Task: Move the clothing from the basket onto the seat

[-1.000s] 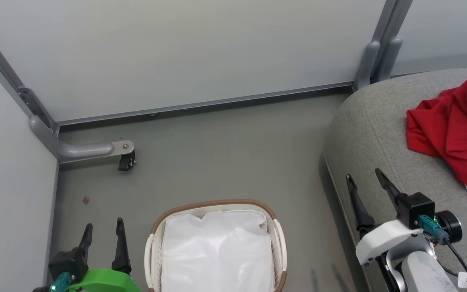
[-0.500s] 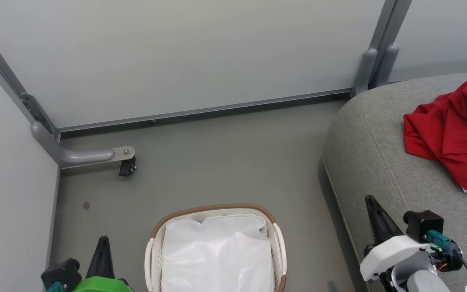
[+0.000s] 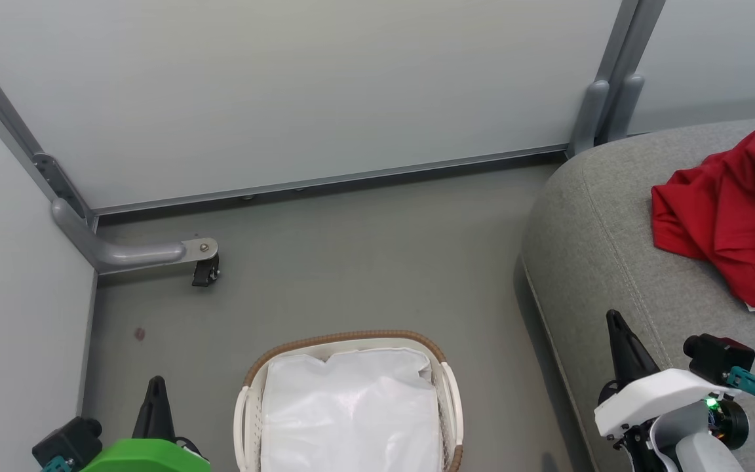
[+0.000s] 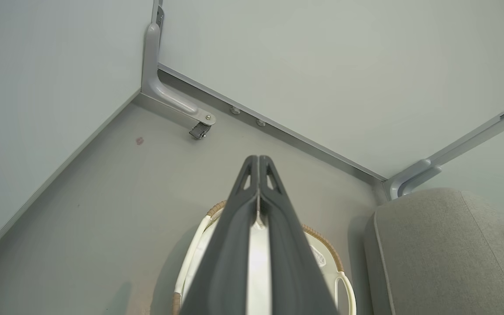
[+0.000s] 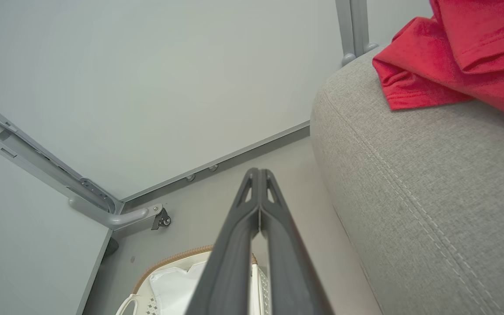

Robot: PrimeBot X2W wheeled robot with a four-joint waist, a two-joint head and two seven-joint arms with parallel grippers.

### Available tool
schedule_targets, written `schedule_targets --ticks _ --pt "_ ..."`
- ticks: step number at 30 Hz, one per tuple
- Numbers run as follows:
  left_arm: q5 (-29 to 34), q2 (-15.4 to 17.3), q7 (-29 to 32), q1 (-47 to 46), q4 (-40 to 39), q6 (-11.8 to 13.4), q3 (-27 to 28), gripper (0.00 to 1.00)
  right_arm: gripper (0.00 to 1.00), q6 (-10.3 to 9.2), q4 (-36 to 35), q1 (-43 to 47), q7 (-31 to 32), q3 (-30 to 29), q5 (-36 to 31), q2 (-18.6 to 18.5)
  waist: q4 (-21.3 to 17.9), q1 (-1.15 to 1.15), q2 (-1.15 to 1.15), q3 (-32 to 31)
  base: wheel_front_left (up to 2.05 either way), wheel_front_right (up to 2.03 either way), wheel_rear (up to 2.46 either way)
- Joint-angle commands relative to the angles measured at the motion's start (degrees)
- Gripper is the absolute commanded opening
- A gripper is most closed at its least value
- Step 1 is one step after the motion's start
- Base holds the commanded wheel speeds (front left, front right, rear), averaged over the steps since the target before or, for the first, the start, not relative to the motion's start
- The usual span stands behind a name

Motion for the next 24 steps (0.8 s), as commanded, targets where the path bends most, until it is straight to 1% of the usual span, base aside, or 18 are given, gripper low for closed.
schedule_targets --ticks 1,24 --pt "-2.33 0.23 0.48 -1.77 -1.17 -0.35 0.37 0.00 0.00 -0.01 -1.22 -0.37 0.56 -0.46 2.74 -0.31 -0.01 0.00 0.00 -0.02 0.00 0.00 0.00" --pt "-19.59 0.32 5.27 -3.16 -3.77 -0.89 1.98 0.00 0.00 -0.03 -3.16 -0.01 5.37 -2.33 22.26 -0.42 -0.14 0.00 0.00 -0.37 0.00 0.00 0.00"
